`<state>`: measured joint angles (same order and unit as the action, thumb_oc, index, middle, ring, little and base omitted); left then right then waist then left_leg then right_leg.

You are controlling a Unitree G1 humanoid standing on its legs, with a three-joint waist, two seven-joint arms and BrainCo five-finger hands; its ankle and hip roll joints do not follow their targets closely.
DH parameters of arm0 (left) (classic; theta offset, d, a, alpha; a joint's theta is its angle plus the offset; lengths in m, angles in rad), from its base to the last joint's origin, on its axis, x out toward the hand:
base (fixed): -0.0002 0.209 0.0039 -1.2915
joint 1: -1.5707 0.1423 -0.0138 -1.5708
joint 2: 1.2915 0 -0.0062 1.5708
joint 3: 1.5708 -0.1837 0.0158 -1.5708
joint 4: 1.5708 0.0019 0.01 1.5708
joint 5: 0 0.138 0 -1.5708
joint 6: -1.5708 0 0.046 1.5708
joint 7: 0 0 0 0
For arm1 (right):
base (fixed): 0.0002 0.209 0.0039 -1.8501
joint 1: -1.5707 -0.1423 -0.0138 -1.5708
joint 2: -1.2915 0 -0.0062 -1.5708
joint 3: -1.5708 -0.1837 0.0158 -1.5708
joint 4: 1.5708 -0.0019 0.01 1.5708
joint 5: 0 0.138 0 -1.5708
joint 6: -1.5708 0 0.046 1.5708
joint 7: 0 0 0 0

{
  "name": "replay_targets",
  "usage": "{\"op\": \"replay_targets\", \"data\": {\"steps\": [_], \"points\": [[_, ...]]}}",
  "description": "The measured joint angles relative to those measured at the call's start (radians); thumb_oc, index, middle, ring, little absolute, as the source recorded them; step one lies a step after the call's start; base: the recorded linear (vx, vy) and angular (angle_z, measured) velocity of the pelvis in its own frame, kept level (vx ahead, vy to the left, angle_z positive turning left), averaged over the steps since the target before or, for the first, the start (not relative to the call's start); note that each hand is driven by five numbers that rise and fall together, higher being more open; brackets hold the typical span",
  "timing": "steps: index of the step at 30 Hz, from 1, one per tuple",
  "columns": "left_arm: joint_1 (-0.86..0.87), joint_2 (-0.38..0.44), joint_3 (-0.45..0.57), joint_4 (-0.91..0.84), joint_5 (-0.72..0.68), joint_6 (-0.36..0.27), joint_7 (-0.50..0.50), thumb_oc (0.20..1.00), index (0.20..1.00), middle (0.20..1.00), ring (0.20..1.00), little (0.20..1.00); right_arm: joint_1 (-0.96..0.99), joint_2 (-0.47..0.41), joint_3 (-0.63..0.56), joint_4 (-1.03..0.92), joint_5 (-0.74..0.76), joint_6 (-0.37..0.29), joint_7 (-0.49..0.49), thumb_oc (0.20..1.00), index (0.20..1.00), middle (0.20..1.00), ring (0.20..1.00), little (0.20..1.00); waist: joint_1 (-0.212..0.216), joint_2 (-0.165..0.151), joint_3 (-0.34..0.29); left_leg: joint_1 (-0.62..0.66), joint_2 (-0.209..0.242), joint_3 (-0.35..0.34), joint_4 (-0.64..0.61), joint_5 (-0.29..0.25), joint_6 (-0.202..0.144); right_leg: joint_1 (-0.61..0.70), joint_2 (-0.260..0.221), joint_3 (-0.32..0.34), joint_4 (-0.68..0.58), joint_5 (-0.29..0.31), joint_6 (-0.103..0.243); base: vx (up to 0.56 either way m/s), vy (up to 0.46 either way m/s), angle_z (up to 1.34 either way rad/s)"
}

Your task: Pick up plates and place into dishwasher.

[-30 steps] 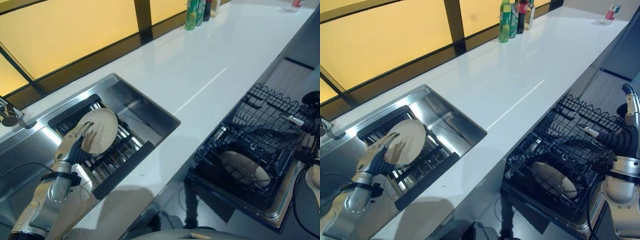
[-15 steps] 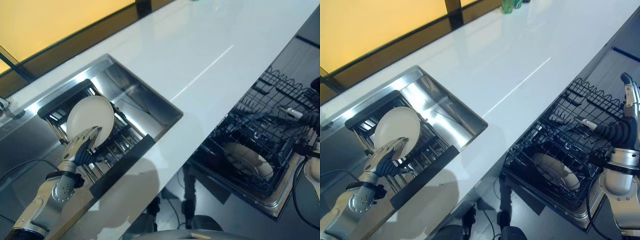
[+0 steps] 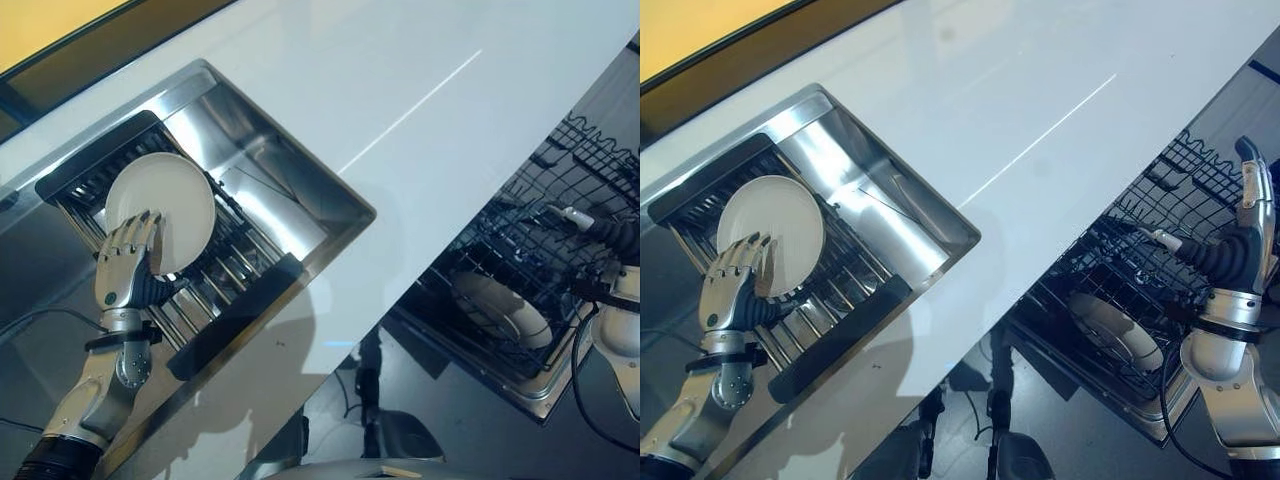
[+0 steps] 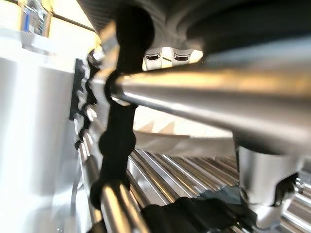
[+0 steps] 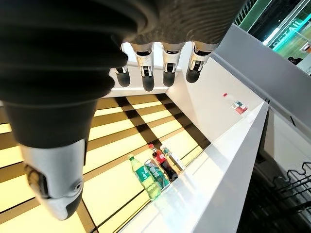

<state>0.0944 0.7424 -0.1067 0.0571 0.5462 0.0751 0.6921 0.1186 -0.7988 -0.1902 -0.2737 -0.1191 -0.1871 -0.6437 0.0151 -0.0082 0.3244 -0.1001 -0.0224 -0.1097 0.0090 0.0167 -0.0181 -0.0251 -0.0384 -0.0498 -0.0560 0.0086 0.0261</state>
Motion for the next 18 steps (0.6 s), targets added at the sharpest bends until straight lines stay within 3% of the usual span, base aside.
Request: {"op": "replay_targets", "data": {"steps": [5,18], "points": [[-0.027,-0.047,0.001,0.037,0.021,0.01,0.08,1.0,1.0,1.0,1.0,1.0,-0.002,0.002,0.003,0.0,0.0,0.008,0.001,1.0,1.0,1.0,1.0,1.0,0.001,-0.012,0.005,0.002,0.0,0.0,0.002,-0.001,-0.001,0.004,0.0,0.0,0.0,0.001,-0.001,0.07,-0.007,0.01],[-0.032,-0.056,0.01,0.091,0.021,0.03,0.122,1.0,1.0,1.0,1.0,1.0,0.005,0.039,0.003,0.0,-0.016,0.008,0.017,1.0,1.0,1.0,1.0,1.0,-0.005,-0.024,0.003,0.06,-0.002,0.004,-0.002,-0.004,0.002,0.057,-0.002,0.014,-0.002,0.002,0.002,0.06,0.01,-0.02]]}}
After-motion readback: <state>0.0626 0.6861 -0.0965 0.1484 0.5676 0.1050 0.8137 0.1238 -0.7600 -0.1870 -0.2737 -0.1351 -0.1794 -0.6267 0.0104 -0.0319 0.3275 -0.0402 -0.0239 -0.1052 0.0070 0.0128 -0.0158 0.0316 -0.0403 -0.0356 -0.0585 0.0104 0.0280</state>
